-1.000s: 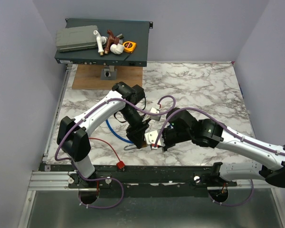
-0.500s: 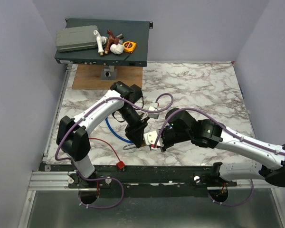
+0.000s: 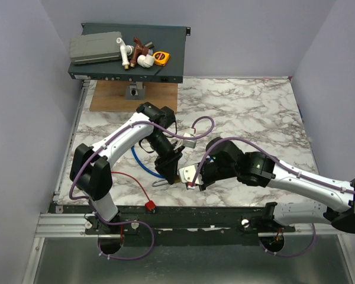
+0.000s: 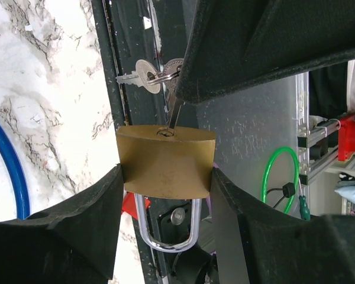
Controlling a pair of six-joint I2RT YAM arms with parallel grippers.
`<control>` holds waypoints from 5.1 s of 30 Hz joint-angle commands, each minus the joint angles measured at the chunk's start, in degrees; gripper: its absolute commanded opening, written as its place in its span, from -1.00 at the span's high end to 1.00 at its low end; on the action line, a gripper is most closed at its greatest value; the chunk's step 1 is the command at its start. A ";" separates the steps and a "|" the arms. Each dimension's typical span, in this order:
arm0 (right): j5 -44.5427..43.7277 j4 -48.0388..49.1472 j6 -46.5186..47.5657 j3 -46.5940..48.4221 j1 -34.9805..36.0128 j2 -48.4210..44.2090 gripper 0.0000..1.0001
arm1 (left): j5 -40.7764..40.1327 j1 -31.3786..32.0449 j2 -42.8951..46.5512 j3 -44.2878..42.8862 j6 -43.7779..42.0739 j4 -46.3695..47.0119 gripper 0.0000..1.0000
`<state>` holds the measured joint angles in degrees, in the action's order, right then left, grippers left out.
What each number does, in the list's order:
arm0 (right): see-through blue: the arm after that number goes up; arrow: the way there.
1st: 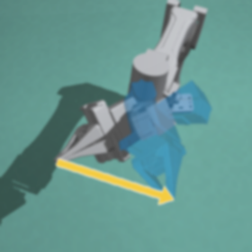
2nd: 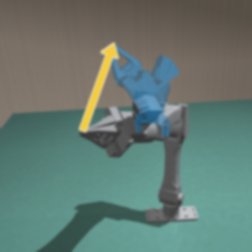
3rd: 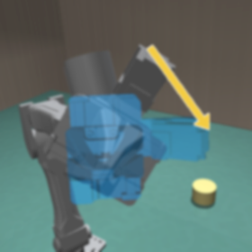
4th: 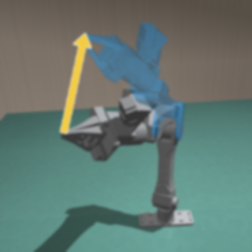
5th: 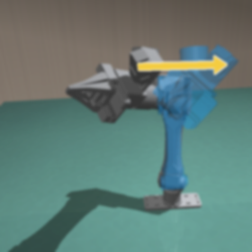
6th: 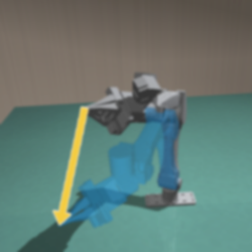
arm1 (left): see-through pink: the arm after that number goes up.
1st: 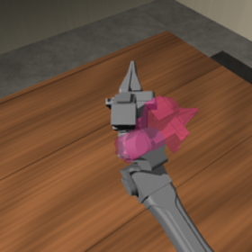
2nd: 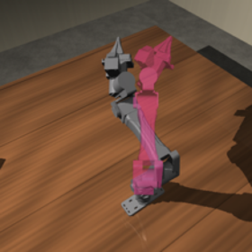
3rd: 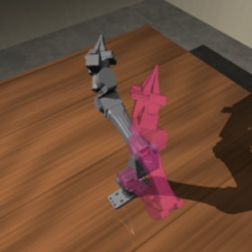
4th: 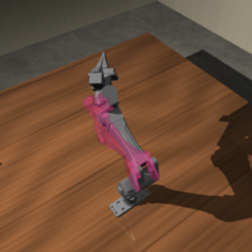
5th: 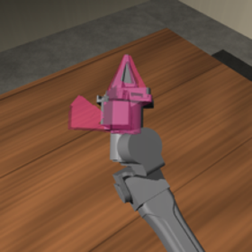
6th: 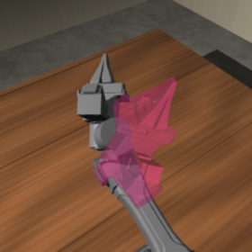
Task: Unlock with the key
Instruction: Unlock the lock.
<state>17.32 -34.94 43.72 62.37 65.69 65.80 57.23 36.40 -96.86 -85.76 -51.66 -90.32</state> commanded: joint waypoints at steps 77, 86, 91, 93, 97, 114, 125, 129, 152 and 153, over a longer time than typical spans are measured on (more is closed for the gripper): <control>1.23 13.23 -2.12 -1.61 0.84 -5.11 -0.10 | 17.39 -3.66 0.30 -6.19 -1.34 -2.56 1.00; 0.74 7.61 1.45 1.12 0.78 -2.47 0.15 | 17.21 -3.66 1.36 -5.92 -1.43 -2.53 1.00; 0.51 4.60 2.76 1.35 0.84 -0.21 0.19 | 17.06 -3.64 1.94 -5.74 -1.25 -2.57 1.00; -0.35 3.66 3.62 1.31 0.82 0.43 0.19 | 16.90 -3.64 2.26 -5.60 -1.27 -2.57 1.00; -1.74 4.80 3.78 0.91 0.84 0.59 0.43 | 17.20 -3.63 3.06 -5.78 -1.02 -2.58 1.00; -6.87 11.51 -3.16 -0.82 0.83 -0.57 0.99 | -2.90 -6.67 12.76 -6.99 1.39 4.95 -0.75; -6.59 18.01 -10.09 1.54 0.13 0.81 0.99 | -15.36 -3.47 30.35 11.45 13.62 36.47 -0.97; -5.36 18.23 -11.38 3.18 -0.11 1.53 0.99 | -15.92 -0.96 32.06 13.95 9.76 38.35 -0.97; -7.42 27.06 -15.57 0.91 -0.32 1.23 0.99 | -11.19 0.51 34.30 20.29 14.73 41.89 -0.51; -7.26 27.03 -15.84 0.99 -0.34 1.41 0.99 | -11.48 0.67 34.68 20.66 15.02 42.25 -0.49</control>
<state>10.87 -15.27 29.43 62.83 65.28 67.64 44.21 36.51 -64.79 -67.02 -38.48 -50.81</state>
